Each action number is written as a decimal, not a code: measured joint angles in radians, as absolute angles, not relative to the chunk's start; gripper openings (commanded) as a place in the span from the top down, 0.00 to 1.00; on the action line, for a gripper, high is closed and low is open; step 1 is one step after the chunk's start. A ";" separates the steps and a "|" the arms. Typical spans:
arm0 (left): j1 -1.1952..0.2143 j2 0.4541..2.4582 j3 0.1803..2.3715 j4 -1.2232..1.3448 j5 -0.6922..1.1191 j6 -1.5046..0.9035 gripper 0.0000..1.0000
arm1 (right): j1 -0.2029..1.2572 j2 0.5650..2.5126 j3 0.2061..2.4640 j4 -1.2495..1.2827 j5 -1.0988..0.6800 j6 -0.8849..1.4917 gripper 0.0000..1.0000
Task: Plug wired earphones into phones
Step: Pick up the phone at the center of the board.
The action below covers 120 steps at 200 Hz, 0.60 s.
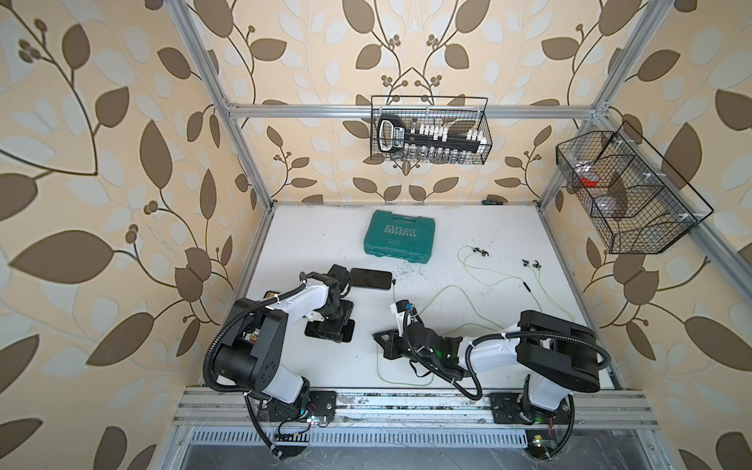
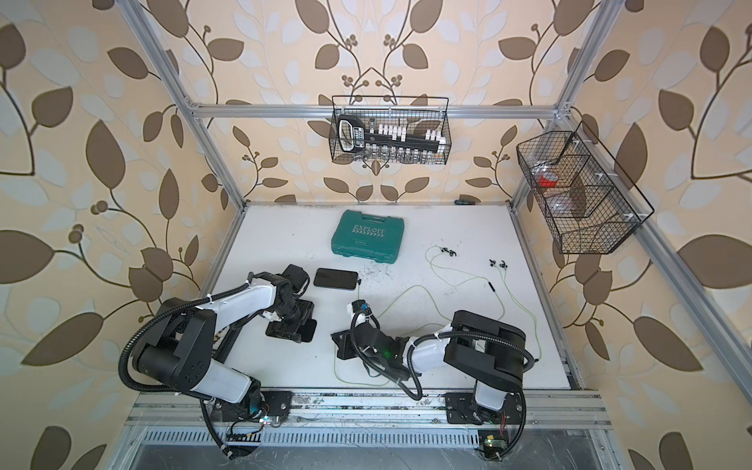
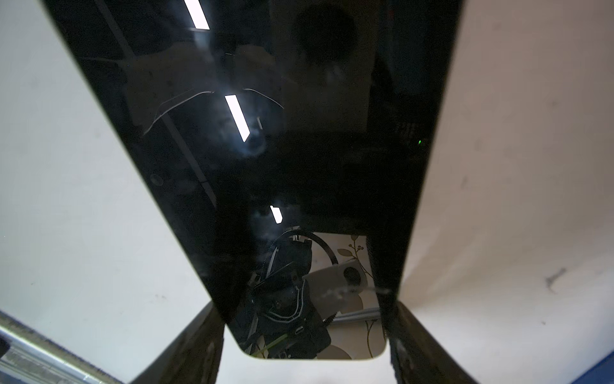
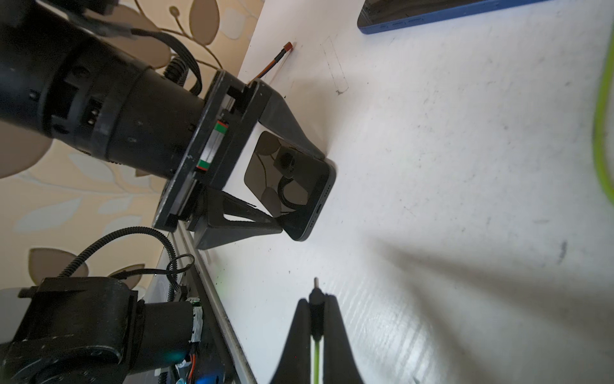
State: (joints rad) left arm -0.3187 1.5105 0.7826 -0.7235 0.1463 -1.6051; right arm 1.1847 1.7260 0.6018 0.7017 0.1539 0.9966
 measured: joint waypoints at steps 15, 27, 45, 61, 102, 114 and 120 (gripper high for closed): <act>-0.319 1.504 0.779 -0.721 0.154 -1.605 0.35 | 1.185 1.735 0.599 0.717 0.154 0.994 1.00; -0.319 1.493 0.770 -0.713 0.160 -1.605 0.37 | 1.185 1.741 0.596 0.730 0.154 0.994 1.00; -0.319 1.471 0.752 -0.698 0.182 -1.607 0.38 | 1.185 1.746 0.595 0.747 0.153 0.993 1.00; -0.319 1.436 0.738 -0.694 0.205 -1.611 0.38 | 1.185 1.752 0.595 0.768 0.153 0.993 1.00; -0.319 1.338 0.722 -0.673 0.263 -1.628 0.38 | 1.185 1.765 0.592 0.825 0.148 0.988 1.00; -0.319 1.310 0.710 -0.664 0.280 -1.630 0.38 | 1.187 1.765 0.586 0.847 0.147 0.982 1.00; -0.319 1.297 0.703 -0.661 0.287 -1.632 0.38 | 1.187 1.765 0.583 0.856 0.147 0.982 1.00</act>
